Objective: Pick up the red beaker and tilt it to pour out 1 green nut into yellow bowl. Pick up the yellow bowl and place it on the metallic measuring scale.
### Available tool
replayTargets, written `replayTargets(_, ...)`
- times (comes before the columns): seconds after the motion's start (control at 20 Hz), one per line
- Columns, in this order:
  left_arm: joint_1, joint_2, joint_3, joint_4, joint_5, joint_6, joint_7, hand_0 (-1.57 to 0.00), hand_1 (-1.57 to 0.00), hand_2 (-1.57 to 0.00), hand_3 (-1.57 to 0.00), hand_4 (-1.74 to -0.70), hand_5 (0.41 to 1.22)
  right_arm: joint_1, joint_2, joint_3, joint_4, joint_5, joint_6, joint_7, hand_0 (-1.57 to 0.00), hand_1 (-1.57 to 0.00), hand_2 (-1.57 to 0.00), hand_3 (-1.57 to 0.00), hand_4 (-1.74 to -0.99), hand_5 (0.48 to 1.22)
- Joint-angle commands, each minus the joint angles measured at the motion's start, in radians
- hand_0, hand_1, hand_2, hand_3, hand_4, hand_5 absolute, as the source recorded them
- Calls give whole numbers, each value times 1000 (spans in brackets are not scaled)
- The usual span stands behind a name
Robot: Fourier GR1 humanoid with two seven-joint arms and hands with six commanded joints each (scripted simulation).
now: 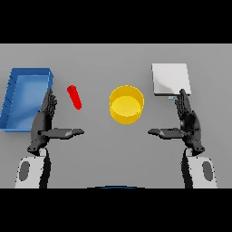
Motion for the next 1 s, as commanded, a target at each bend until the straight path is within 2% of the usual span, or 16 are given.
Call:
replayTargets(0.0,5,0,-1,-3,1,0,-3,1,1,1,1,-1141,660,-2,-1,-2,1,-1,-1,1,1,1,1,1,-1071,578)
replayTargets(0.25,51,3,-9,-38,4,-10,-18,1,1,1,1,-1141,660,-19,-12,-16,18,-10,1,3,1,1,1,1,-1071,578)
replayTargets(0.3,95,33,-49,-101,-47,-19,-43,1,1,1,1,-1141,660,2,-56,27,-25,101,-30,-61,1,1,1,1,-1071,578)
replayTargets(0.35,130,47,-85,-153,-90,-22,-50,1,1,1,1,-1143,660,20,-75,57,-45,170,-48,-92,1,1,1,1,-1072,577)
replayTargets(0.45,170,68,-119,-216,-128,-29,-14,1,1,1,1,-1142,662,49,-88,98,-74,253,-67,-106,1,1,1,1,-1064,577)
replayTargets(0.6,191,79,-138,-267,-140,-36,39,1,1,1,1,-1138,655,71,-91,105,-101,241,-48,-103,1,1,1,1,-1103,592)
replayTargets(0.7,180,80,-136,-240,-140,-41,68,1,1,1,1,-1137,650,77,-90,107,-109,230,-36,-114,1,1,1,1,-1131,607)
replayTargets(0.75,151,72,-135,-203,-144,-40,81,1,1,1,1,-1137,649,66,-98,99,-110,219,-29,-99,1,1,1,1,-1147,614)
replayTargets(0.8,119,79,-116,-180,-132,-41,94,1,1,1,1,-1136,648,67,-97,101,-112,214,-23,-115,1,1,1,1,-1163,624)
replayTargets(0.95,49,75,-98,-92,-127,-43,98,1,1,1,1,-1158,645,63,-89,99,-100,184,-1,-108,1,1,1,1,-1197,627)
